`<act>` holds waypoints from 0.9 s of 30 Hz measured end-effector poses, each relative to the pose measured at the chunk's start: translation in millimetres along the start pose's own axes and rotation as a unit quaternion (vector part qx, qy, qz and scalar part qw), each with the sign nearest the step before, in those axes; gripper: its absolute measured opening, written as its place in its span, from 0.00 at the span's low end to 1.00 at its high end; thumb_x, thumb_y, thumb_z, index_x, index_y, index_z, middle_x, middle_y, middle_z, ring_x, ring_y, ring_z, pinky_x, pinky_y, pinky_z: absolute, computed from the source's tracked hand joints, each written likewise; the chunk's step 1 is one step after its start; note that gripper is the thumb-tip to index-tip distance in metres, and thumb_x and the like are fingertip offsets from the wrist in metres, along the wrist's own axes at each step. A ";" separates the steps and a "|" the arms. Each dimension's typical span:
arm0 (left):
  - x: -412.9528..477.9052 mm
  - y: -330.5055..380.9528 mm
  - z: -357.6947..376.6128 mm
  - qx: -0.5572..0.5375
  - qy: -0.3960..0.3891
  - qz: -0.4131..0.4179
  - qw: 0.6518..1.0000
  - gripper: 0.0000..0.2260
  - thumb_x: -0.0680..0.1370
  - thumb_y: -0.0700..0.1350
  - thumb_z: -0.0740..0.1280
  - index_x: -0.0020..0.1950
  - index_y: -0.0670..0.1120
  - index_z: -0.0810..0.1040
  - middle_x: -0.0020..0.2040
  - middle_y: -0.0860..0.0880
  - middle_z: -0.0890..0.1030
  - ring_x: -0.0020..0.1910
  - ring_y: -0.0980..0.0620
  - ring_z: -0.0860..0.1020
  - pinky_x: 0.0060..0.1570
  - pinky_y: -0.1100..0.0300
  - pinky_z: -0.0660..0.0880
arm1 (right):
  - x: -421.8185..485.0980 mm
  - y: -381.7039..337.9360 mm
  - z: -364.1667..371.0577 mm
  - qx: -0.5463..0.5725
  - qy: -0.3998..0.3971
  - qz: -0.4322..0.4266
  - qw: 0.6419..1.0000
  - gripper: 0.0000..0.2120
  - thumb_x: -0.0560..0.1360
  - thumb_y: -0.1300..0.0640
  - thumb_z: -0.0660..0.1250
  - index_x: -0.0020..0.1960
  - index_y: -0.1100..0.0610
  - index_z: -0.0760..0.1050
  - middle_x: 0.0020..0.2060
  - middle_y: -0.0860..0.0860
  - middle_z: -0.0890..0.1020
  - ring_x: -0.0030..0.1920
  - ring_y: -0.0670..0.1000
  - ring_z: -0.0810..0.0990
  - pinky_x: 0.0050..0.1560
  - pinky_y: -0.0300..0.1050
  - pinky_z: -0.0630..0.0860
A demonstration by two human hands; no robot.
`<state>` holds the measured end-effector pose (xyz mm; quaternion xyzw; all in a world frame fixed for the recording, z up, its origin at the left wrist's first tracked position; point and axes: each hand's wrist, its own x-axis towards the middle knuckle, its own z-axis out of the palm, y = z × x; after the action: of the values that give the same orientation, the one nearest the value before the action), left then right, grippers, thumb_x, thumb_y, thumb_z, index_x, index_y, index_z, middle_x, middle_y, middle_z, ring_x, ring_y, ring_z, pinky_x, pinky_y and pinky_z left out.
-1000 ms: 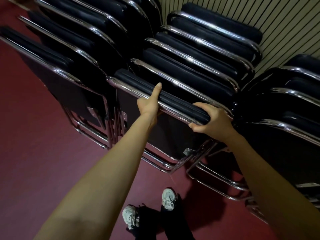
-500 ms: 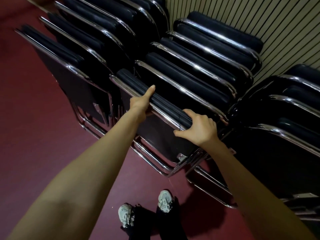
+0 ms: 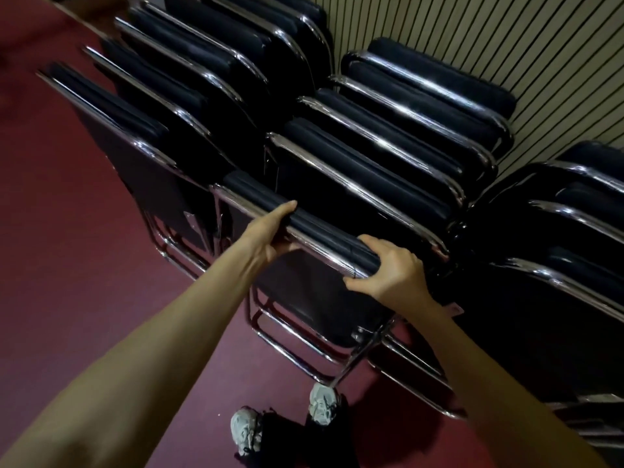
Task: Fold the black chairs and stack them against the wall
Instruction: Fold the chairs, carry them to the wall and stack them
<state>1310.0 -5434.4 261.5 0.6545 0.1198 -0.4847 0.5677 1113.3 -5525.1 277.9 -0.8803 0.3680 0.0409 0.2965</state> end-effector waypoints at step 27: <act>1.3 -6.5 19.6 0.002 0.007 0.036 0.999 0.24 0.70 0.54 0.76 0.57 0.40 0.75 0.49 0.48 0.77 0.43 0.52 0.77 0.42 0.54 0.81 | 18.7 32.9 -10.7 -0.041 -0.061 -0.040 0.996 0.47 0.64 0.33 0.71 0.76 0.49 0.56 0.70 0.51 0.68 0.69 0.54 0.68 0.66 0.56 0.69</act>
<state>1296.4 -5449.7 258.7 0.6626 0.0988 -0.4599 0.5828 1103.2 -5560.9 265.0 -0.9018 0.3117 0.0974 0.2832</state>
